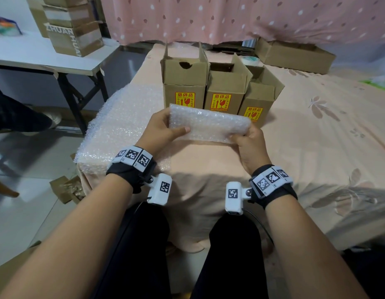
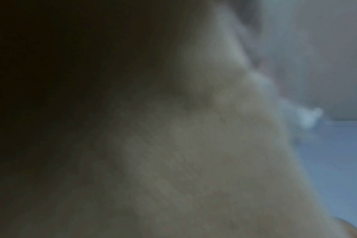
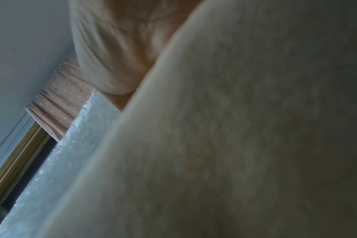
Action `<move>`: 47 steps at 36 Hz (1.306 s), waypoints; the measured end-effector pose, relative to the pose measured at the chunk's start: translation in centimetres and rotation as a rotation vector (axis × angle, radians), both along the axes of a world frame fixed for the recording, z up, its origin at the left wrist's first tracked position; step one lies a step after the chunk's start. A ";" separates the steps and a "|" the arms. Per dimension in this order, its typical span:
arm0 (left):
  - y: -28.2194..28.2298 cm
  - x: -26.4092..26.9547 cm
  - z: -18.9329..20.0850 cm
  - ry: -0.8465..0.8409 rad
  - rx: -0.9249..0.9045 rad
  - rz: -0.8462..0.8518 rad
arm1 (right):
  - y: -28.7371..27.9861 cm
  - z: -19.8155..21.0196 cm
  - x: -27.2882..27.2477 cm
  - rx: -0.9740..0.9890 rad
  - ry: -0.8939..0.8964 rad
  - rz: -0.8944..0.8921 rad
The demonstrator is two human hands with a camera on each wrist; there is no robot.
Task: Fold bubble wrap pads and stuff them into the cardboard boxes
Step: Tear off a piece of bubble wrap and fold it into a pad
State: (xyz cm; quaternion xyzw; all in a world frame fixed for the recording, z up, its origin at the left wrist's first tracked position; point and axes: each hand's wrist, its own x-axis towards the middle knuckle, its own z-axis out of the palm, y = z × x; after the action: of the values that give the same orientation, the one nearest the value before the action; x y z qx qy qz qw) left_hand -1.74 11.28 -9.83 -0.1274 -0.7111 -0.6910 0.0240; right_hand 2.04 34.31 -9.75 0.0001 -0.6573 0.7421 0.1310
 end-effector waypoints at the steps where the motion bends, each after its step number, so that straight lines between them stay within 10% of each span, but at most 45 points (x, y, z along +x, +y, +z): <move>1: 0.0 -0.1 -0.1 -0.008 -0.015 -0.002 | 0.0 0.0 0.0 0.001 -0.006 -0.002; 47: 0.1 -0.1 -0.4 -0.145 -0.137 -0.055 | 0.8 -0.5 -0.3 -0.032 0.023 0.016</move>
State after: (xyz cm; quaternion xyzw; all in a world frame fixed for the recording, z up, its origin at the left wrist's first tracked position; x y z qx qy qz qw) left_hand -1.79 11.41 -10.21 -0.0977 -0.7527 -0.6487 -0.0554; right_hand 1.71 35.07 -10.28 0.0118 -0.6439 0.7534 0.1325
